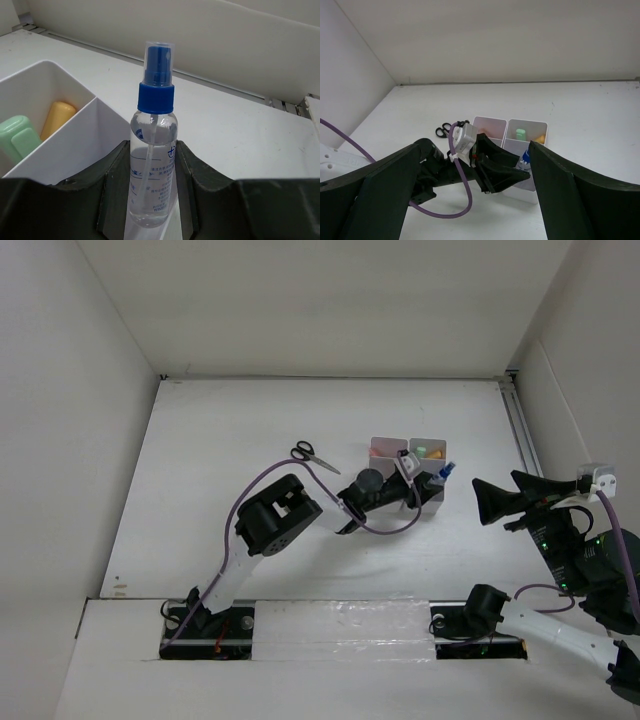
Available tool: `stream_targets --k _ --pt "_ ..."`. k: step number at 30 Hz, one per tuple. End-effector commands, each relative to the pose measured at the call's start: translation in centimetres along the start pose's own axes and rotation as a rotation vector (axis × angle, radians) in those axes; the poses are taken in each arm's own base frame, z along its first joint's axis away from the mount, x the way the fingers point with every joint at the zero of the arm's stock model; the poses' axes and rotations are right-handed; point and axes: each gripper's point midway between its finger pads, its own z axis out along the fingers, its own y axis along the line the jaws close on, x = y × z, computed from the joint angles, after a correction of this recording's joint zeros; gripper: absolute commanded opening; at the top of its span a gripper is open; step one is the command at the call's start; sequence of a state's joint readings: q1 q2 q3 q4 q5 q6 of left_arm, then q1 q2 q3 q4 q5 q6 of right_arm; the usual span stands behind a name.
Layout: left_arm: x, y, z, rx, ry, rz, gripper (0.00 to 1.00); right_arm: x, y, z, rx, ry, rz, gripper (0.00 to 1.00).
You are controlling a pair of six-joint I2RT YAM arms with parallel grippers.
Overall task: Sort the stationery into containers
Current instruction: Place the stationery into the container
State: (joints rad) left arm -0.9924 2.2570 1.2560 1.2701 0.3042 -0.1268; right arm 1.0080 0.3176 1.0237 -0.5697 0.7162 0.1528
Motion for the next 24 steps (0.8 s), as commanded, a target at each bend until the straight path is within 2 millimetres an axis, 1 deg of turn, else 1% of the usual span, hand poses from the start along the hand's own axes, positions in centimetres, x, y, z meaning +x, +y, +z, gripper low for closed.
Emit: stream_targets --k 1,3,4,5,6,7,8,9,10,11,12,13,14,15,16,17,18,19,22,23,24 --pt "-12.1 -3.0 -1.1 0.1 -0.444 0.123 0.0 -0.8 0.2 0.0 -0.015 -0.024 0.004 0.94" --pt "-11.8 -3.0 -1.2 0.098 -0.436 0.12 0.0 -0.8 0.2 0.0 -0.015 -0.024 0.004 0.94" --pt "-11.8 -3.0 -1.3 0.098 -0.436 0.12 0.03 -0.8 0.2 0.0 -0.015 -0.024 0.004 0.94" --pt "-11.8 -3.0 -1.2 0.096 -0.436 0.131 0.03 -0.8 0.4 0.0 -0.024 -0.023 0.004 0.94" --pt "-11.3 -2.9 -1.4 0.094 -0.425 0.128 0.05 -0.8 0.4 0.0 -0.024 -0.023 0.004 0.94" --pt "-11.3 -2.9 -1.4 0.094 -0.425 0.128 0.09 -0.8 0.4 0.0 -0.024 -0.023 0.004 0.94" --pt "-10.9 -3.0 -1.5 0.101 -0.414 0.127 0.2 -0.8 0.4 0.0 -0.024 -0.023 0.004 0.94" --pt "-11.8 -3.3 -1.7 0.107 -0.436 0.125 0.2 -0.8 0.4 0.0 -0.024 -0.023 0.004 0.94" --pt "-11.4 -3.4 -1.8 0.116 -0.425 0.124 0.22 -0.8 0.4 0.0 -0.024 -0.023 0.004 0.94" --pt "-11.8 -4.2 -2.0 0.128 -0.436 0.124 0.24 -0.8 0.4 0.0 -0.024 -0.023 0.004 0.94" --pt "-12.7 -4.4 -2.1 0.131 -0.45 0.128 0.26 -0.8 0.4 0.0 -0.024 -0.023 0.004 0.94" --pt "-12.6 -4.8 -2.0 0.135 -0.451 0.144 0.26 -0.8 0.4 0.0 -0.024 -0.023 0.004 0.94" --pt "-12.9 -4.7 -2.1 0.121 -0.45 0.153 0.26 -0.8 0.4 0.0 -0.024 -0.023 0.004 0.94" --pt "-12.8 -5.2 -2.0 0.129 -0.45 0.158 0.26 -0.8 0.4 0.0 -0.024 -0.023 0.004 0.94" --pt "-12.6 -5.0 -1.9 0.117 -0.441 0.153 0.26 -0.8 0.4 0.0 -0.024 -0.023 0.004 0.94" --pt "-13.1 -5.1 -2.0 0.118 -0.449 0.155 0.35 -0.8 0.6 -0.1 -0.033 -0.021 0.004 0.94" --pt "-13.1 -5.1 -2.0 0.116 -0.45 0.164 0.35 -0.8 0.6 -0.1 -0.033 -0.021 0.004 0.94" --pt "-13.1 -5.1 -2.0 0.116 -0.45 0.164 0.38 -0.8 0.6 -0.1 -0.033 -0.021 0.004 0.94" --pt "-14.1 -5.2 -2.3 0.111 -0.471 0.167 0.48 -0.8 0.6 -0.1 -0.033 -0.021 0.004 0.94" --pt "-14.1 -5.2 -2.3 0.111 -0.471 0.167 0.52 -0.4 0.6 0.0 -0.032 -0.014 -0.002 0.94" --pt "-14.1 -5.2 -2.3 0.111 -0.471 0.167 0.52 -0.4 0.6 0.1 -0.032 -0.014 -0.002 0.94"
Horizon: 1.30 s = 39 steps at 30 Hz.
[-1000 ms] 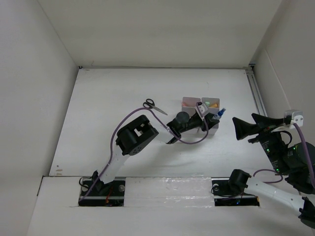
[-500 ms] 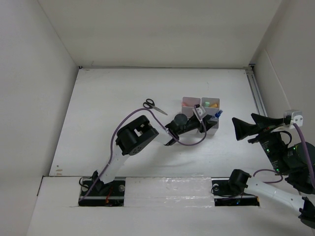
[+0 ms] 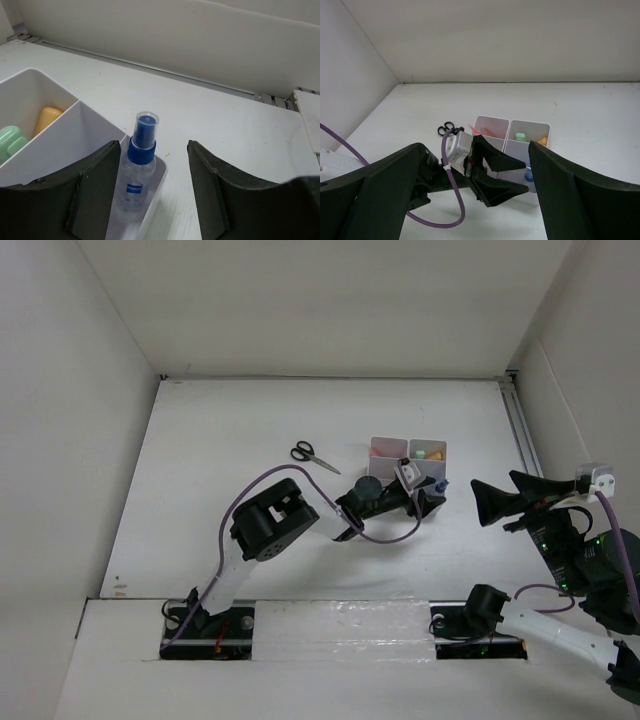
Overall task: Sort the stationery into containers
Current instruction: Place the stationery into the container, then grab a piece of stationery with the left arm
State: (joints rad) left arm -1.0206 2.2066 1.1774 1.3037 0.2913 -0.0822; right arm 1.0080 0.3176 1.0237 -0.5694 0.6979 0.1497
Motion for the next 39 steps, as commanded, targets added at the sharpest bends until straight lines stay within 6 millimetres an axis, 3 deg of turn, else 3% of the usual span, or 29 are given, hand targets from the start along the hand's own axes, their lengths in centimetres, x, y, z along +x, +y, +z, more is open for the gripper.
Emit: stream_targets --k 1,6,8,9,11,13,14,15,17,18,21,22,24,25,26,27,30,31,32,33,34,35,36,37,38,39 --pt "-14.4 -3.0 -1.2 0.087 -0.477 0.131 0.52 -0.5 0.3 0.1 -0.013 -0.017 0.0 0.94" --pt "-15.4 -3.7 -1.8 0.117 -0.496 0.132 0.54 -0.5 0.3 0.1 -0.013 -0.017 0.0 0.94" --pt "-16.8 -4.1 -2.0 0.103 -0.524 0.137 0.54 -0.5 0.3 0.1 -0.013 -0.017 0.0 0.94" --pt "-16.1 -4.3 -1.9 0.094 -0.506 0.133 0.55 -0.4 0.4 0.1 -0.022 -0.016 0.0 0.94" --pt "-18.0 -4.5 -2.4 0.064 -0.542 0.15 0.58 -0.4 0.4 0.1 -0.023 -0.016 0.0 0.94" --pt "-18.5 -3.7 -2.9 0.007 -0.546 0.146 0.6 -0.4 0.4 0.1 -0.023 -0.016 0.0 0.94" --pt "-18.7 -3.9 -3.3 -0.005 -0.546 0.136 0.7 -0.4 0.4 0.1 -0.023 -0.016 0.0 0.94" --pt "-20.1 -3.4 -3.9 -0.052 -0.557 0.123 0.77 -0.4 0.4 0.1 -0.023 -0.016 0.0 0.94" --pt "-20.7 -2.6 -4.6 -0.127 -0.534 0.094 0.87 -0.3 0.2 0.0 -0.011 -0.01 -0.005 0.95" --pt "-22.7 -2.4 -5.5 -0.163 -0.552 0.085 1.0 -0.3 0.2 0.0 -0.011 -0.01 -0.005 0.95" --pt "-22.5 1.7 -6.6 -0.416 -0.449 0.037 1.0 -1.1 -0.3 -0.5 -0.006 -0.036 0.015 0.95" --pt "-21.4 4.4 -7.8 -0.593 -0.34 0.02 1.0 -1.1 -0.3 -0.5 -0.006 -0.036 0.015 0.95" --pt "-20.9 6.5 -9.1 -0.76 -0.258 -0.052 1.0 -1.6 -0.6 -0.8 0.001 -0.051 0.027 0.95" --pt "-23.2 8.0 -10.1 -0.841 -0.272 -0.083 1.0 -1.6 -0.6 -0.8 0.001 -0.051 0.027 0.95" --pt "-21.5 9.5 -12.1 -0.965 -0.166 -0.091 1.0 -1.6 -0.6 -0.8 0.001 -0.051 0.027 0.95" --pt "-22.1 9.6 -12.9 -1.011 -0.19 -0.165 1.0 -1.6 -0.7 -0.8 0.001 -0.051 0.018 0.95" --pt "-24.1 10.3 -17.6 -1.126 -0.257 -0.139 1.0 -1.8 -0.1 -0.7 -0.026 -0.064 0.031 0.95" --pt "-22.6 10.9 -19.3 -1.165 -0.241 -0.12 1.0 -1.9 0.1 -0.4 -0.025 -0.065 0.019 0.95" --pt "-23.9 12.0 -20.9 -1.196 -0.291 -0.144 1.0 -1.7 0.3 -0.3 -0.034 -0.066 0.01 0.95" --pt "-22.5 12.8 -21.2 -1.188 -0.214 -0.157 1.0 -2.1 0.7 -0.3 -0.052 -0.079 0.021 0.95" --pt "-22.1 14.1 -21.8 -1.206 -0.19 -0.203 1.0 -1.9 0.9 0.0 -0.051 -0.07 0.014 0.95" --pt "-23.4 15.1 -22.0 -1.213 -0.254 -0.337 1.0 -1.8 0.9 0.1 -0.051 -0.074 0.008 0.97" --pt "-21.7 18.0 -23.9 -1.25 -0.163 -0.383 1.0 -1.8 1.4 0.4 -0.064 -0.07 0.005 0.97" --pt "-21.5 19.4 -24.6 -1.257 -0.155 -0.43 1.0 -1.7 1.7 0.5 -0.076 -0.071 0.007 0.97" --pt "-22.4 20.8 -25.1 -1.262 -0.176 -0.469 1.0 -1.5 1.8 0.7 -0.076 -0.064 0.001 0.97" --pt "-20.5 24.0 -27.6 -1.36 -0.15 -0.542 1.0 -1.5 2.2 0.9 -0.086 -0.063 0.001 0.97"
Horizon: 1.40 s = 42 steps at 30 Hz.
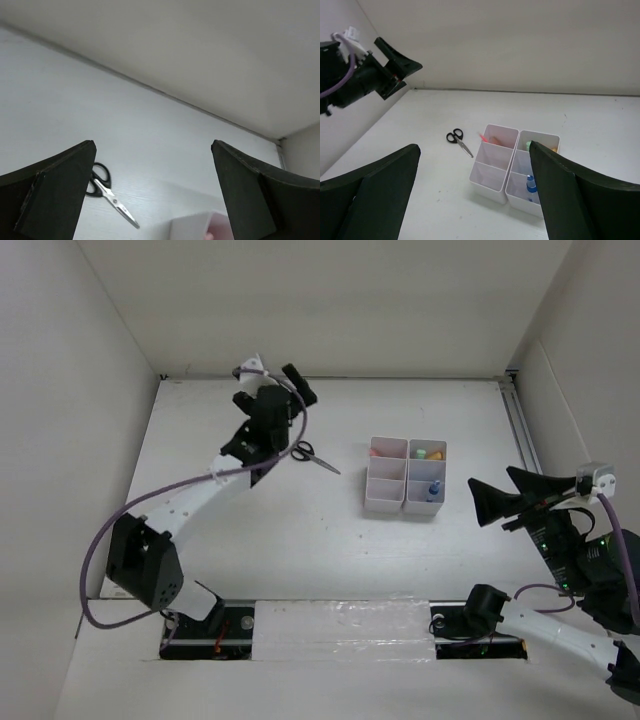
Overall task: Sort the stationery into containers
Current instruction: Grab a piece of stationery with the left arm
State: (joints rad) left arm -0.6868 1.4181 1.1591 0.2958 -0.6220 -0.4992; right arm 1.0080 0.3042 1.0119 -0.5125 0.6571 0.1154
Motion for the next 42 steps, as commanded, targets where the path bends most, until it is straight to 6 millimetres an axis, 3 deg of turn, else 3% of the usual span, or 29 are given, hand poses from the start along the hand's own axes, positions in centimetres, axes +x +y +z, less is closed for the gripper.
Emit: stream_targets --k 1,2,3,4,5,6,8,10,11,13,14,16,19,21,23,25,27,30,31,32,35,40,42 --pt "1.4 5.8 3.8 -0.16 0.199 -0.174 1.0 -0.4 1.6 1.1 -0.048 -0.024 -0.001 0.97" --pt "1.5 6.7 4.9 -0.185 0.227 -0.19 1.0 -0.4 1.7 1.1 -0.048 -0.024 -0.001 0.97" --pt "0.2 6.8 6.1 -0.206 0.21 -0.216 1.0 -0.7 1.9 1.1 -0.062 -0.032 0.006 0.97" --pt "2.9 9.2 7.0 -0.311 0.283 -0.219 1.0 -0.4 2.0 1.3 -0.062 -0.032 0.006 0.97" --pt "3.5 9.1 7.6 -0.315 0.309 -0.202 1.0 0.0 2.2 1.4 -0.073 -0.024 0.001 0.97" --pt "2.6 8.2 8.5 -0.306 0.299 -0.207 1.0 0.0 2.2 1.4 -0.073 -0.024 0.001 0.97" --pt "5.9 9.0 9.5 -0.352 0.387 -0.184 1.0 0.6 2.6 1.6 -0.084 -0.021 0.01 0.97" --pt "5.6 8.2 10.8 -0.356 0.398 -0.233 0.97 1.0 2.8 1.5 -0.095 -0.016 0.018 0.97" --pt "7.4 8.5 10.9 -0.372 0.46 -0.22 0.97 1.0 2.8 1.5 -0.096 -0.016 0.03 0.97" --pt "7.7 6.8 11.4 -0.294 0.498 -0.23 0.99 1.4 3.0 1.6 -0.104 -0.007 0.024 0.97" --pt "8.2 7.0 11.6 -0.3 0.505 -0.227 0.99 1.2 2.9 1.4 -0.105 -0.015 0.041 0.97" --pt "7.9 6.3 11.7 -0.267 0.51 -0.227 0.99 1.6 2.9 1.5 -0.104 -0.008 0.036 0.97" --pt "9.2 6.2 11.5 -0.25 0.537 -0.204 0.96 1.1 2.7 1.0 -0.107 -0.025 0.057 0.97" --pt "12.0 7.2 11.5 -0.275 0.601 -0.191 0.92 1.4 2.6 1.0 -0.106 -0.023 0.057 0.97" --pt "12.9 7.0 11.1 -0.277 0.623 -0.179 0.87 1.8 2.6 1.1 -0.105 -0.016 0.051 0.97" --pt "14.6 8.2 10.5 -0.341 0.624 -0.151 0.78 1.8 2.7 1.1 -0.105 -0.015 0.062 0.97" --pt "16.0 8.9 9.4 -0.371 0.646 -0.143 0.77 2.2 2.7 1.1 -0.104 -0.008 0.057 0.97" --pt "16.3 9.6 8.9 -0.383 0.631 -0.168 0.67 2.2 2.3 1.0 -0.095 -0.008 0.056 0.97" --pt "17.3 10.5 8.2 -0.398 0.646 -0.159 0.65 2.4 2.2 0.8 -0.095 -0.009 0.057 0.97" --pt "17.5 9.8 7.8 -0.382 0.653 -0.178 0.65 2.4 2.0 0.9 -0.083 -0.011 0.057 0.97" --pt "19.1 10.2 6.5 -0.386 0.674 -0.156 0.53 2.2 1.9 0.7 -0.084 -0.018 0.062 0.97" --pt "19.7 11.5 6.1 -0.429 0.666 -0.145 0.53 2.8 1.9 0.7 -0.082 -0.004 0.052 0.97" --pt "20.5 11.9 6.3 -0.449 0.679 -0.145 0.48 2.9 1.8 0.7 -0.083 -0.01 0.056 0.97"
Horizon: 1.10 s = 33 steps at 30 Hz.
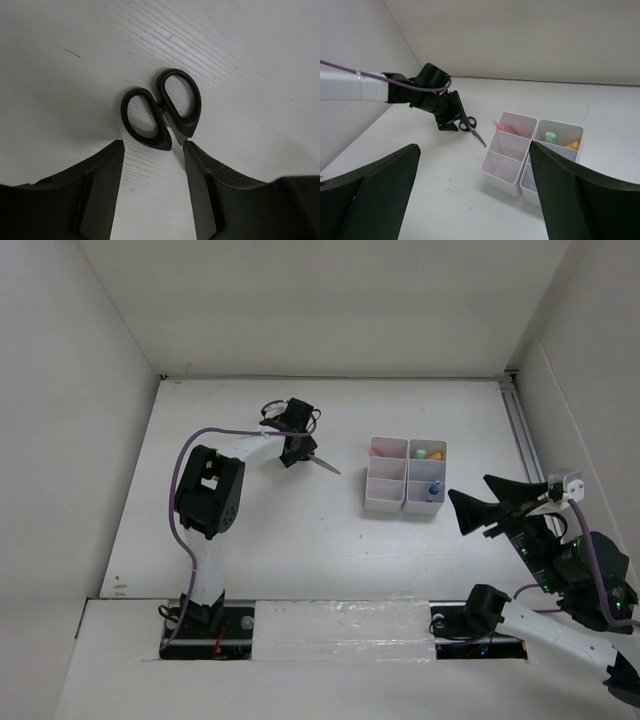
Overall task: Sort the stationery into containers
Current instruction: Grab a piece of stationery with the left arm
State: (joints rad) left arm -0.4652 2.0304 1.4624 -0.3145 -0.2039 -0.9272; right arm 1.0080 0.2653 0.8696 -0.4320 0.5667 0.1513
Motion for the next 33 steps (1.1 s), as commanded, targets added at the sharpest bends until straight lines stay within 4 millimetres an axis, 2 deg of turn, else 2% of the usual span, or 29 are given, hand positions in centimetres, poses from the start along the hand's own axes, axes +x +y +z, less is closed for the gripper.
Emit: stream_targets --k 1,2,6,12,13,14,15,17,18,20,22,33 --pt "-2.4 -1.7 -1.9 0.047 -0.079 -0.044 0.47 -0.8 -0.1 -0.1 0.003 -0.044 0.032 0.97" --pt "-2.0 -1.3 -1.5 0.027 -0.067 -0.038 0.44 -0.8 -0.1 -0.1 0.003 -0.044 0.032 0.97" --pt "-2.8 -0.8 -1.4 -0.005 -0.086 -0.051 0.37 -0.6 -0.3 -0.1 0.013 -0.038 0.027 0.97" --pt "-3.4 -0.2 -2.1 -0.029 -0.111 -0.049 0.35 -0.8 -0.4 -0.3 0.012 -0.045 0.032 0.97" --pt "-4.1 -0.3 -2.2 -0.025 -0.119 -0.06 0.34 -0.8 -0.4 -0.3 0.012 -0.045 0.032 0.97" --pt "-3.2 0.2 -1.3 -0.049 -0.094 -0.05 0.34 -0.8 -0.4 -0.3 0.012 -0.045 0.032 0.97" --pt "-3.5 0.3 -1.0 -0.051 -0.083 -0.058 0.34 -1.0 -0.3 -0.3 0.01 -0.053 0.037 0.97" --pt "-3.5 0.4 -0.8 -0.068 -0.072 -0.052 0.26 -1.2 -0.4 -0.4 0.009 -0.06 0.042 0.97" --pt "-3.1 1.0 -0.4 -0.095 -0.065 -0.044 0.25 -0.8 -0.3 -0.3 0.001 -0.051 0.037 0.97" --pt "-3.5 0.8 -0.5 -0.093 -0.08 -0.047 0.25 -1.2 -0.3 -0.5 -0.001 -0.067 0.047 0.97" --pt "-3.6 1.6 0.0 -0.121 -0.078 -0.048 0.25 -1.2 -0.1 -0.5 -0.01 -0.065 0.046 0.97" --pt "-2.9 2.2 0.9 -0.155 -0.056 -0.036 0.24 -1.5 0.0 -0.7 -0.022 -0.079 0.047 0.97"
